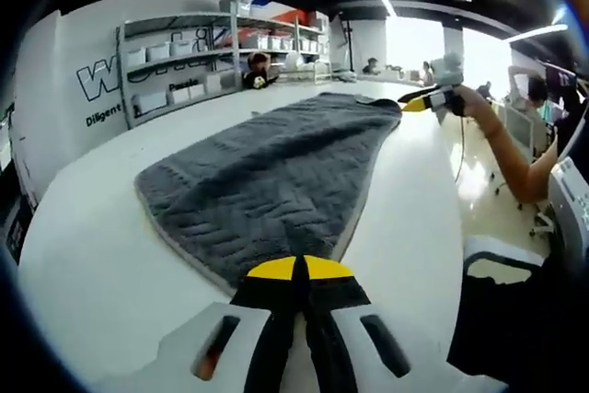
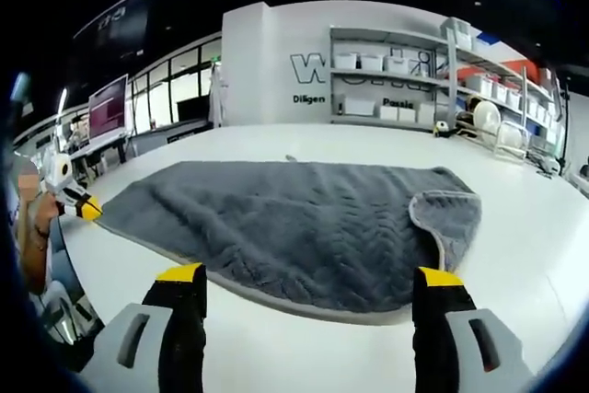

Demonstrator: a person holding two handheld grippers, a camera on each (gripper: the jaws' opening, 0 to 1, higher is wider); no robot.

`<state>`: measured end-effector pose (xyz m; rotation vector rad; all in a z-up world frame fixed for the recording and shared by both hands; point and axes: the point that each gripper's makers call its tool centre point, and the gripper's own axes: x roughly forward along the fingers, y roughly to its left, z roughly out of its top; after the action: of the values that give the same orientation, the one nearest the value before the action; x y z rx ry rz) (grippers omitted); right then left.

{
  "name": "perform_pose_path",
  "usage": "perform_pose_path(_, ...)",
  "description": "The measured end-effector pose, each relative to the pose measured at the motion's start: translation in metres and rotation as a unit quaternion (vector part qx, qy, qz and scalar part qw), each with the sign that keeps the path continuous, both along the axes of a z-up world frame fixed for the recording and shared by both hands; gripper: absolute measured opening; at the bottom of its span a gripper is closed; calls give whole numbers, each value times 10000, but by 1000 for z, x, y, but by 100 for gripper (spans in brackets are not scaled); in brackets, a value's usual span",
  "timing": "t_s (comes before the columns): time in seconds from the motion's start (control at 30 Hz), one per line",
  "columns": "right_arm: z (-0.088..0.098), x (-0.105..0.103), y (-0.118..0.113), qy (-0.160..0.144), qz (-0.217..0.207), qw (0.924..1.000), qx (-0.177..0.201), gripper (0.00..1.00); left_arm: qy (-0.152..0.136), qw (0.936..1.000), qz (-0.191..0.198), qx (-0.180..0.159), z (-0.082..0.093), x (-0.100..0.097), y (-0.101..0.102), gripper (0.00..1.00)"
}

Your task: Open the folded towel by lifting each exposed corner and separating the folded layers until the towel lies flat within the target outline without major curled edges

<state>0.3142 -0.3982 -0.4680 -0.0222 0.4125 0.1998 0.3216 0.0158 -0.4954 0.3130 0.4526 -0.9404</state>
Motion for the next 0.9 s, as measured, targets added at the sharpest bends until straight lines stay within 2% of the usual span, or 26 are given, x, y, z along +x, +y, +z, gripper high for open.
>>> perform_pose_path(0.23,0,-4,-4,9,6,9999,-110,95,189,9998,-13,28,0,-5,6,1)
perform_pose_path(0.57,-4,-4,-13,95,-94,9998,-124,95,224,9992,-132,308,-1,-19,11,1)
perform_pose_path(0.77,-5,-2,-17,115,-131,9998,-106,95,281,9993,-126,231,-2,-20,11,1)
perform_pose_path(0.9,-6,-1,-13,144,-79,9998,-120,95,290,9988,-201,353,-3,-23,13,0)
